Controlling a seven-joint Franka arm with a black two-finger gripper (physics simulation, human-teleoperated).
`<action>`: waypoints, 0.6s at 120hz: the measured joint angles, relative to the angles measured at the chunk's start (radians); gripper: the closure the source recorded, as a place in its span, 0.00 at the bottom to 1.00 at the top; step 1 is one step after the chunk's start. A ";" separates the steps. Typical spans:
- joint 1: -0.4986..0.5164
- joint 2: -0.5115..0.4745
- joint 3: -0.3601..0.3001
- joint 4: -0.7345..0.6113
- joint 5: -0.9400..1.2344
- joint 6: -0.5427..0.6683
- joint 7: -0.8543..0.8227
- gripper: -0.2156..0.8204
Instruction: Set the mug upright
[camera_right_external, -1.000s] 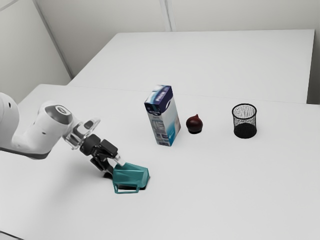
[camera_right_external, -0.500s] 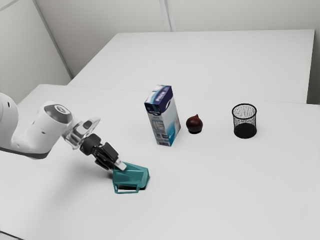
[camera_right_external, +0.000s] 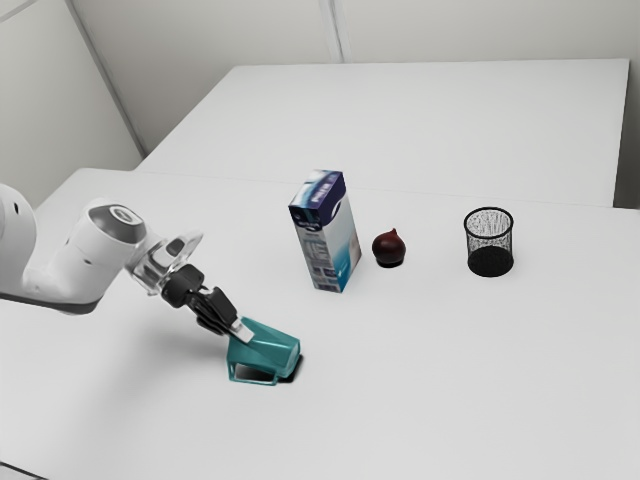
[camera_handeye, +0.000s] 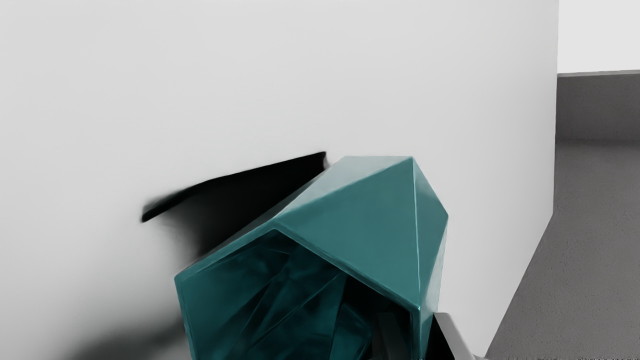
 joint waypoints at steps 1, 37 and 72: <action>0.000 -0.001 -0.001 0.000 0.000 0.000 0.001 0.90; 0.005 -0.068 -0.057 0.000 0.003 0.020 0.004 0.96; 0.013 -0.201 -0.231 -0.013 0.113 0.165 -0.019 0.97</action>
